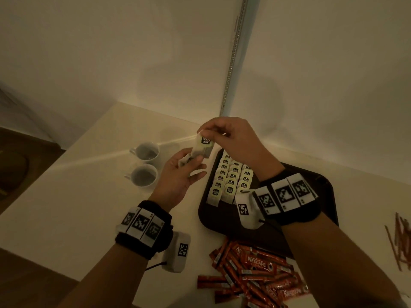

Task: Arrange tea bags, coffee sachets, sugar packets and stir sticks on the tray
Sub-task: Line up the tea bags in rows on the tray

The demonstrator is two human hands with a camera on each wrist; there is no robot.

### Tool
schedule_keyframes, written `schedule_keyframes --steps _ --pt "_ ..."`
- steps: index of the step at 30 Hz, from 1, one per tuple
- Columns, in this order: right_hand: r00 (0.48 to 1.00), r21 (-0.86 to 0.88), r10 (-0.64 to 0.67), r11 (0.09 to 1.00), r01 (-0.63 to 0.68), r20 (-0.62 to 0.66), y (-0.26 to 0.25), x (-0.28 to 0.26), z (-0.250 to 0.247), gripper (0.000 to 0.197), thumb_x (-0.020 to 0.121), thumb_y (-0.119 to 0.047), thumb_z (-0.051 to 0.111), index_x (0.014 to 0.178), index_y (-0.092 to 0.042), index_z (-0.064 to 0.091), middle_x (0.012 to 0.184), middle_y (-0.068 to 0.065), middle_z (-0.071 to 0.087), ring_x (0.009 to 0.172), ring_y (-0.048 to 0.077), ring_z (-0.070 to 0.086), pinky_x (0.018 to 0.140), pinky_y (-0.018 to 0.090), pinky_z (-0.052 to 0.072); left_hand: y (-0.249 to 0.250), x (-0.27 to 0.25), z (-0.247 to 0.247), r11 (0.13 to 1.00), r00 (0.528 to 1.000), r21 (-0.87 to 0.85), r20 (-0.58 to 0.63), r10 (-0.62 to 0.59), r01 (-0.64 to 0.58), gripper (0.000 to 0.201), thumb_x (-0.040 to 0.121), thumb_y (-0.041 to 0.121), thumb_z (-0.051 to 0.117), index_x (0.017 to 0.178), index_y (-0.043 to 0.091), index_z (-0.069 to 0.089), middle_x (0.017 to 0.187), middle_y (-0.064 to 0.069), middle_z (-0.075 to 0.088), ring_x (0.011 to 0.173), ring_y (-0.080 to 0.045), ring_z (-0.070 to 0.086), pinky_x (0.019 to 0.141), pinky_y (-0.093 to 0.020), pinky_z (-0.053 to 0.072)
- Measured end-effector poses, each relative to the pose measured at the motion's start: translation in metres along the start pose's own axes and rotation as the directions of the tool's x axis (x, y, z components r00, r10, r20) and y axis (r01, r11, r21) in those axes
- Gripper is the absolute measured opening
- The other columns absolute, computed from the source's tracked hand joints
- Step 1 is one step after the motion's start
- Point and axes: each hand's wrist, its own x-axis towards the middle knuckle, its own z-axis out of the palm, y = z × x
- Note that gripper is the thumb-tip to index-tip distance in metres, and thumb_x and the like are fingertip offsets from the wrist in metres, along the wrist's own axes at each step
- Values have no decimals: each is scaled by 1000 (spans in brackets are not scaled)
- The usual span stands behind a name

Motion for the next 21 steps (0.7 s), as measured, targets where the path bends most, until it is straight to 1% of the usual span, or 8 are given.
schedule_keyframes --steps 4,7,9,11,13,16,19,21 --pt "1000 4 10 1000 -10 -14 -15 -1 -9 8 86 -16 67 89 -11 73 77 -6 69 69 7 63 63 9 44 3 1 10 997 997 2 -6 72 -72 15 74 18 65 89 19 64 80 3 70 70 -9 64 59 -21 52" --pt "998 -15 -4 1000 3 -65 -25 -2 -11 9 80 -19 73 81 -10 72 68 -4 66 59 2 56 59 9 42 3 -1 19 998 997 -10 41 61 -61 17 76 18 67 92 20 65 82 3 70 70 -10 64 58 -20 51" --pt "998 -58 -22 998 18 -63 -32 -3 -10 15 77 -23 76 77 -9 72 64 1 64 55 2 52 55 10 40 2 -4 24 999 996 -6 86 36 -36 20 76 20 64 95 18 62 84 3 69 72 -10 64 60 -20 51" --pt "999 -92 -29 995 26 -27 -38 -1 -11 16 75 -26 78 76 -11 72 59 -3 61 53 2 50 55 13 39 2 -6 28 1000 992 2 123 16 -16 16 76 19 62 92 15 62 84 2 67 73 -9 64 61 -20 52" --pt "999 -148 -41 988 40 -1 -42 0 -11 15 74 -29 78 75 -15 73 58 -11 57 53 1 49 55 14 39 2 -8 32 1000 988 -13 151 8 -6 16 80 17 63 96 17 64 86 2 67 75 -10 64 61 -20 52" --pt "998 -171 -64 983 63 2 -46 2 -14 14 74 -30 78 74 -17 72 58 -11 56 54 1 48 56 13 38 4 -9 35 998 987 -64 158 11 -1 16 80 17 61 91 23 71 87 4 68 74 -10 64 60 -19 51" --pt "998 -161 -65 985 63 -7 -50 3 -17 14 74 -30 78 74 -18 71 57 -11 55 53 2 47 55 13 37 7 -9 36 996 990 -94 138 10 3 16 78 18 59 93 16 64 83 4 68 70 -9 62 59 -18 51" --pt "997 -170 -71 983 69 -6 -53 3 -19 13 75 -29 77 75 -18 71 56 -12 55 53 2 47 55 12 36 7 -9 36 995 992 -102 127 11 2 12 76 17 61 88 14 62 80 3 68 68 -8 62 58 -18 51"
